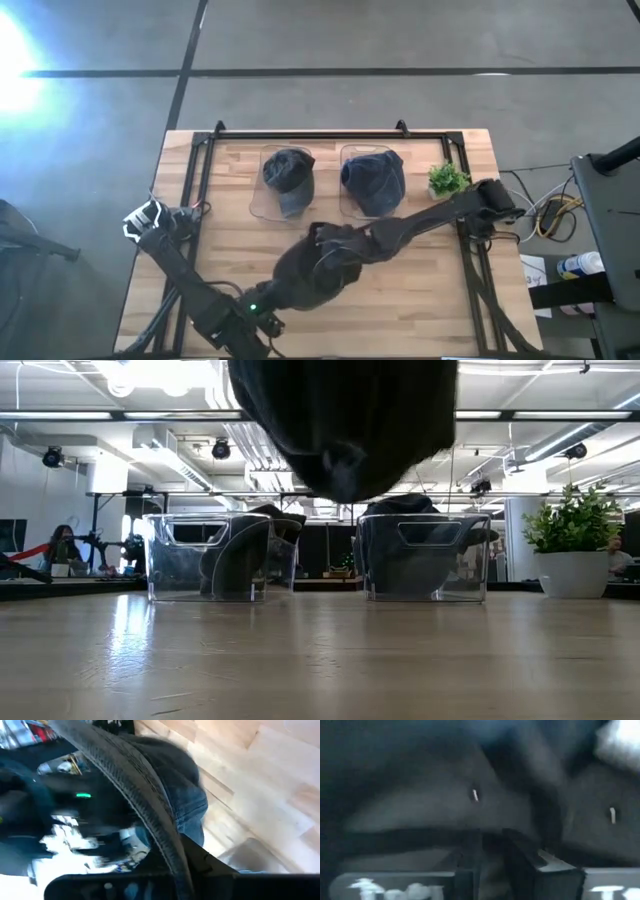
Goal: Pick & Place hat
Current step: Put the black cap into the left transparent bin
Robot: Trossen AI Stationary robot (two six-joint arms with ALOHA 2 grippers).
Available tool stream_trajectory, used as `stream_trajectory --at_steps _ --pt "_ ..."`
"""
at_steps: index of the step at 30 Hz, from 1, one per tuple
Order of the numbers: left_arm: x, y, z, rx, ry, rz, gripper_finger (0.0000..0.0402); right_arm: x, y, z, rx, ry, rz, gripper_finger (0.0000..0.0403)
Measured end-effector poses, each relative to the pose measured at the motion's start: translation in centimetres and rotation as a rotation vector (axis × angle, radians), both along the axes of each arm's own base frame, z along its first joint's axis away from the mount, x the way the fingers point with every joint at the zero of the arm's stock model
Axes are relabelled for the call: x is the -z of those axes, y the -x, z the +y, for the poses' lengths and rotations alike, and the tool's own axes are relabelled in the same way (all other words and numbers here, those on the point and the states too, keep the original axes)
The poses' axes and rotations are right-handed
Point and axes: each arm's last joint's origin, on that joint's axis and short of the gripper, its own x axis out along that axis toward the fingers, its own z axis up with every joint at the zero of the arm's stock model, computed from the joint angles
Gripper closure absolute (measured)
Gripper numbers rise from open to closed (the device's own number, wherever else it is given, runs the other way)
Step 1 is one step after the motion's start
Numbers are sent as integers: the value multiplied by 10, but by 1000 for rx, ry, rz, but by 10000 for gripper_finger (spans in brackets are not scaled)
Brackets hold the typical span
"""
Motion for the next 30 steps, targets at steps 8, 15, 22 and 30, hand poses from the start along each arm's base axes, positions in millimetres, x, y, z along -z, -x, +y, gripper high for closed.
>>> stream_trajectory --at_steps 8,15,22,30 --pt "0 4 2 -74 156 -15 397 -86 81 1 91 151 -61 332" --pt "-7 5 1 -61 68 -71 397 -67 129 13 267 140 125 332" --pt "-25 10 -7 -19 61 -106 397 1 142 14 457 52 194 333" --pt "-15 0 -16 8 120 -79 394 8 105 6 303 -183 -130 333"
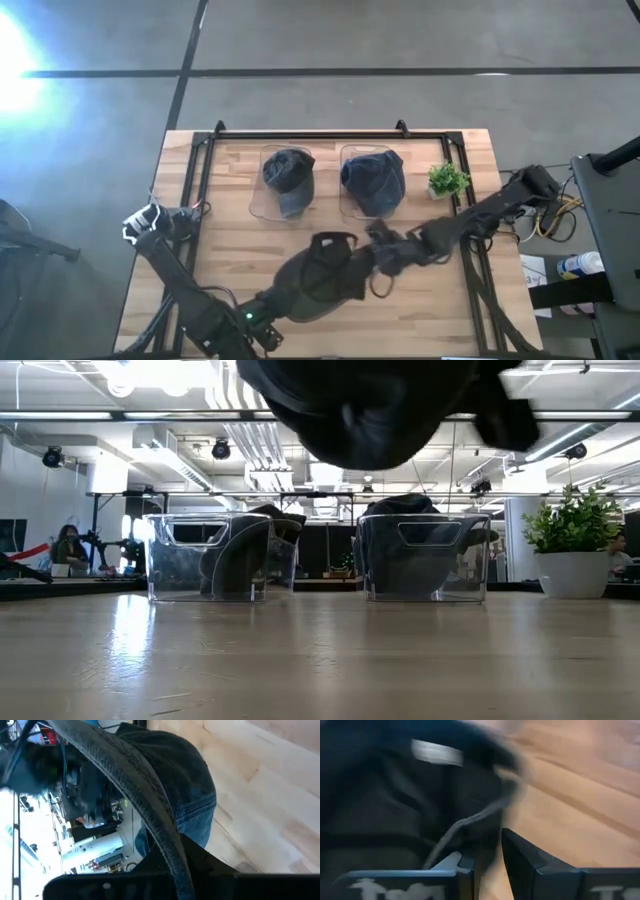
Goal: Pick & Place hat
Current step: Put the black cap into the left transparent bin
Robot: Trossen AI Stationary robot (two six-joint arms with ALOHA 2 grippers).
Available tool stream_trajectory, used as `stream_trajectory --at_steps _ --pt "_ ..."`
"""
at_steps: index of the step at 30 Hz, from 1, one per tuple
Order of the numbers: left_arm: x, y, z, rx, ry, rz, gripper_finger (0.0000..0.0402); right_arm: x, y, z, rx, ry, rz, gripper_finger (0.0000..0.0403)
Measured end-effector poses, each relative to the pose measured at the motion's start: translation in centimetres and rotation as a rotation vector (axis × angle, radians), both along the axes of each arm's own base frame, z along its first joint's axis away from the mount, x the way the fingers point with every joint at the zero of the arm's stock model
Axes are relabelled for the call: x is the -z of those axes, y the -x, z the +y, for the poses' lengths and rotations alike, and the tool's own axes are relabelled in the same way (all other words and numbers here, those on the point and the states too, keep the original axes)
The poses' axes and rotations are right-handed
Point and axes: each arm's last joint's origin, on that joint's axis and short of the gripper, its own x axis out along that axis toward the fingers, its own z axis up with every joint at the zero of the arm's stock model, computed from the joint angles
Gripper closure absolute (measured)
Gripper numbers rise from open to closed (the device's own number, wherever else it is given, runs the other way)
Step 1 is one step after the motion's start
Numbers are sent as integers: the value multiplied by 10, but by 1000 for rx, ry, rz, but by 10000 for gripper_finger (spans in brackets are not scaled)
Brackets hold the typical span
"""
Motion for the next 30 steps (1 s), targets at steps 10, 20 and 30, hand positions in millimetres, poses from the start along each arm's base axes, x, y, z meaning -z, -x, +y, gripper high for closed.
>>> stream_trajectory --at_steps 10,20,30 --pt "15 -18 4 -50 75 7 397 2 -58 21 -232 -70 -71 333" --pt "20 -33 12 -146 221 -95 397 -28 -80 33 -350 44 13 333" --pt "8 -27 17 -564 865 -534 397 -78 -39 13 -200 267 68 333"
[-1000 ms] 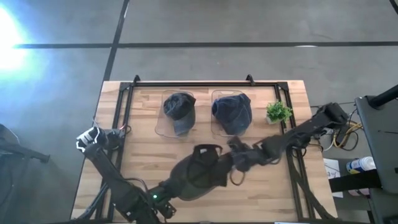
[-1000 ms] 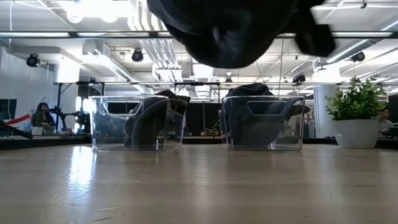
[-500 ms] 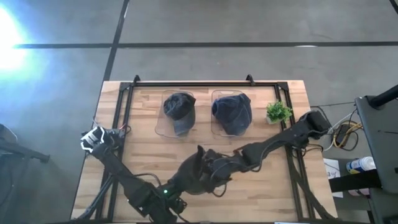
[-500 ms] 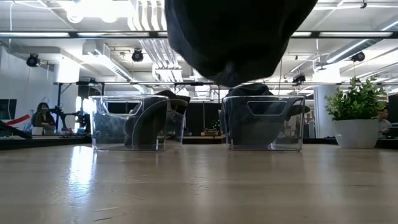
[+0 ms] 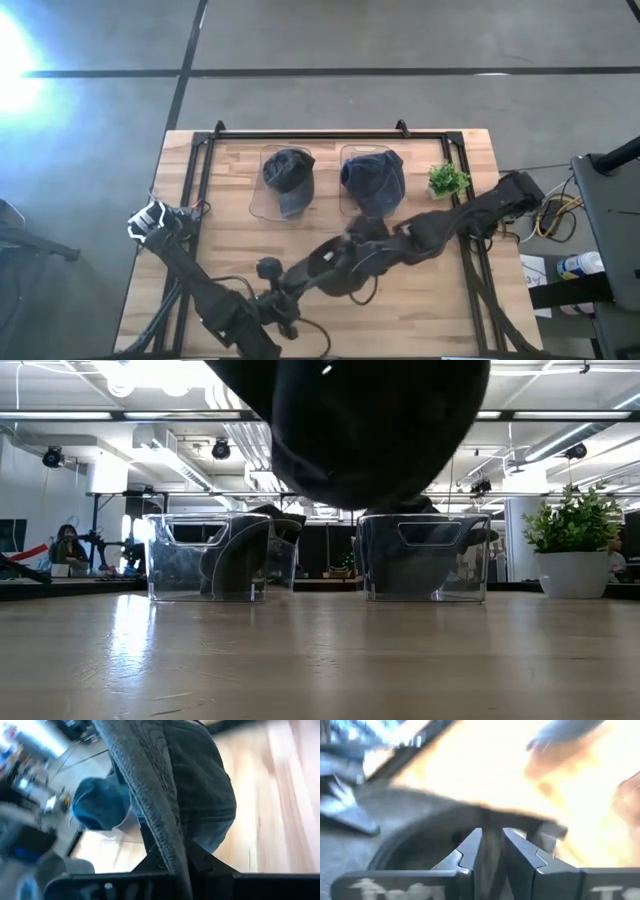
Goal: Pick & Place hat
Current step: Put the black cap into the left transparent bin
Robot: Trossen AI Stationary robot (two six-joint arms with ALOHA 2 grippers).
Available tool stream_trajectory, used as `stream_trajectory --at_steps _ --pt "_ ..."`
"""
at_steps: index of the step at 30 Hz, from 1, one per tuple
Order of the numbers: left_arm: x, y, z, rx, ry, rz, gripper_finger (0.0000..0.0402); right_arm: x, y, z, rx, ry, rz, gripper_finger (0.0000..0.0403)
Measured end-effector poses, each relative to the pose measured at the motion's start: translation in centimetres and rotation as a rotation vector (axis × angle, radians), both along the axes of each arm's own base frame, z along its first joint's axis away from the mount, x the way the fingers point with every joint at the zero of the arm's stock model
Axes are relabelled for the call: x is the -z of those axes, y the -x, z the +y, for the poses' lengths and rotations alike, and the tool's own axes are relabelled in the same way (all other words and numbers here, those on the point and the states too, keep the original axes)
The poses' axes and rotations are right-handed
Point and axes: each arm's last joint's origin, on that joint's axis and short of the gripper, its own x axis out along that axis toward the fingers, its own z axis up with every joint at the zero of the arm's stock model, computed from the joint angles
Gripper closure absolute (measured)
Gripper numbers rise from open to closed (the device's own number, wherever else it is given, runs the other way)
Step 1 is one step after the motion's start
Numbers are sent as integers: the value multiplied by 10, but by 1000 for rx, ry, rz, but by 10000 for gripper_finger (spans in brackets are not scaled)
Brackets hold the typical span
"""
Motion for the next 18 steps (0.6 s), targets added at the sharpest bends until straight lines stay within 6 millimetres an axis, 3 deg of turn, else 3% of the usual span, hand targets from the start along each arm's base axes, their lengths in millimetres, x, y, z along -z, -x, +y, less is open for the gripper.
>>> stream_trajectory --at_steps 7,13,18 --pt "-5 15 14 -307 261 -325 397 -42 37 -17 225 178 -174 333" --pt "3 35 29 -494 436 -604 397 -74 72 -20 429 470 -345 333" --pt "12 37 43 -541 545 -844 397 -82 89 -26 434 479 -351 333"
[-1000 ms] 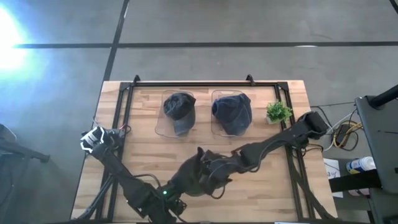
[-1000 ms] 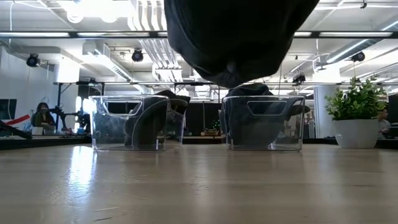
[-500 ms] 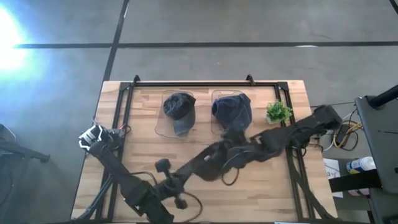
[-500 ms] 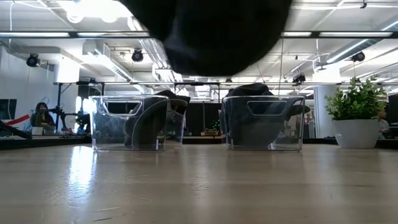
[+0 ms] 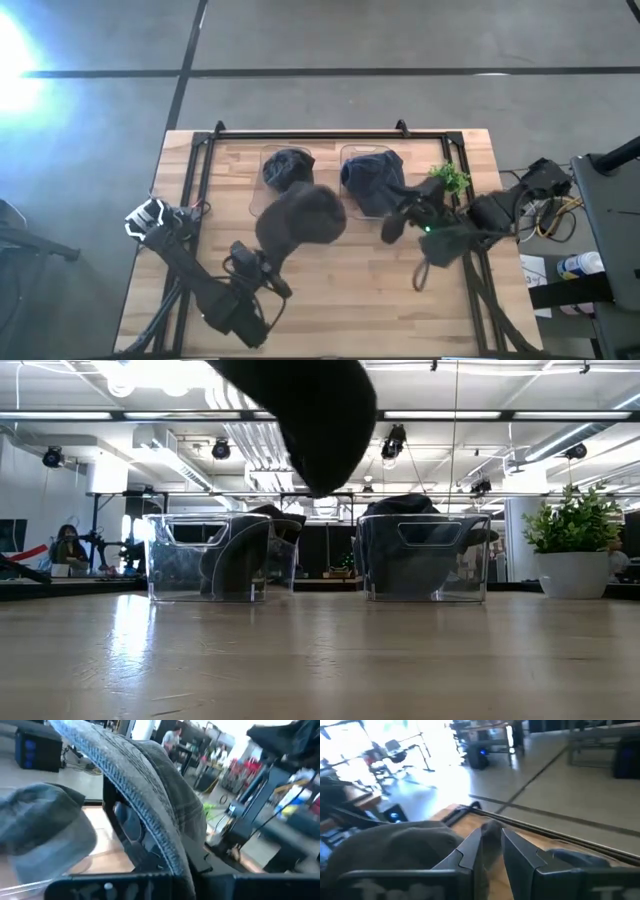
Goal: Pick & Place hat
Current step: Put the black cap into the left transparent bin
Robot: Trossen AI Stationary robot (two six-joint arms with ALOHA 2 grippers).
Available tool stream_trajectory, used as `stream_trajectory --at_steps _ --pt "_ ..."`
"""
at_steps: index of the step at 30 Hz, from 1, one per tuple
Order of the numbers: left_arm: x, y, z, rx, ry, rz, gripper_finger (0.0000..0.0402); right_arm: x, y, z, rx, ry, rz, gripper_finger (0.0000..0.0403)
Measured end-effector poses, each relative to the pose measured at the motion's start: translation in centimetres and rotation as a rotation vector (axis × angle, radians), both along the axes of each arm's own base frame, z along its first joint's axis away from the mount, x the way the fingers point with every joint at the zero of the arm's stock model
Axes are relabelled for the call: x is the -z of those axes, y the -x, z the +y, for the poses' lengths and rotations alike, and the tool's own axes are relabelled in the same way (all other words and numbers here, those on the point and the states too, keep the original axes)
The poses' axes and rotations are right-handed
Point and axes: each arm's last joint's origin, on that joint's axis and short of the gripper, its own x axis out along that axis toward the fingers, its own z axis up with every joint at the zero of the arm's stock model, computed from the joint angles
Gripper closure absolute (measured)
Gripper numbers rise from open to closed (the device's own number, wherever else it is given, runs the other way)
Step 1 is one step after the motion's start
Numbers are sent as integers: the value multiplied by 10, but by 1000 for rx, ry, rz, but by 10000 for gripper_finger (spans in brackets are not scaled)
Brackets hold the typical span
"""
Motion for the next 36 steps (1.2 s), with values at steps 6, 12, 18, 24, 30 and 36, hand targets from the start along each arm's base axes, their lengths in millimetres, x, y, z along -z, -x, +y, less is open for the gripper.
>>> stream_trajectory --at_steps 6,12,18,24,30,36 --pt "-12 -9 20 -44 -62 -115 397 14 4 -2 15 -57 51 333" --pt "-30 -6 50 -117 -41 -147 397 39 3 -9 -50 -348 269 333" --pt "-63 28 76 -123 -10 -184 397 50 -9 -2 -63 -428 140 333" --pt "-95 73 110 -137 69 -283 397 52 -53 6 -152 -464 -296 324" --pt "-101 92 125 -149 115 -339 397 75 -111 -6 -221 -374 -594 285" --pt "-105 102 132 -150 136 -363 397 99 -172 -35 -341 -413 -714 239"
